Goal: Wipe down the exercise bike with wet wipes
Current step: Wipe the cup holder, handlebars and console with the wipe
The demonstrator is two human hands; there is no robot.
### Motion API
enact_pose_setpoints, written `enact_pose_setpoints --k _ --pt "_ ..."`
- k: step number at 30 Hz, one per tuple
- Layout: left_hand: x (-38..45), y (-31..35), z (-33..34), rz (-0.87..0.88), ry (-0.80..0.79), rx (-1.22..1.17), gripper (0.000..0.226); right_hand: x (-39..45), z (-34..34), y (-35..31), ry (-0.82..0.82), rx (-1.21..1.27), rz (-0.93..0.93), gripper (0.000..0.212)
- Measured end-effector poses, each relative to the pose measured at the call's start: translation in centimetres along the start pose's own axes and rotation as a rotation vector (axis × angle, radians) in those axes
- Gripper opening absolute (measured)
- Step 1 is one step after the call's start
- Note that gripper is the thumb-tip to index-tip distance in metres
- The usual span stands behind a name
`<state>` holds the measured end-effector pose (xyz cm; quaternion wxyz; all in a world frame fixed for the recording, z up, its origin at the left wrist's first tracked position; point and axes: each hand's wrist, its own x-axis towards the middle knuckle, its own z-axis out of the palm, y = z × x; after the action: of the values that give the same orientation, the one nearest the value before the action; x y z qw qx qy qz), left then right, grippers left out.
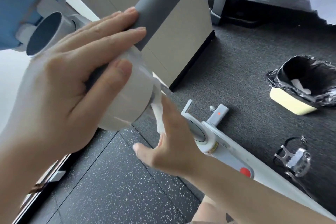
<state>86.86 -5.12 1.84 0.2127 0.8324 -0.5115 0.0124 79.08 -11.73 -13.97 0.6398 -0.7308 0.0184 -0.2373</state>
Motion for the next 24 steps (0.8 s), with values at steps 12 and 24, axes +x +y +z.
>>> enact_pose_setpoints --k 12,24 --pt "0.2 0.2 -0.2 -0.013 -0.008 -0.031 0.036 -2.2 -1.3 4.0 -0.135 0.034 0.258 0.089" --pt "0.1 0.6 -0.4 0.037 -0.003 0.11 0.039 0.3 0.1 0.1 -0.037 -0.027 0.044 0.103"
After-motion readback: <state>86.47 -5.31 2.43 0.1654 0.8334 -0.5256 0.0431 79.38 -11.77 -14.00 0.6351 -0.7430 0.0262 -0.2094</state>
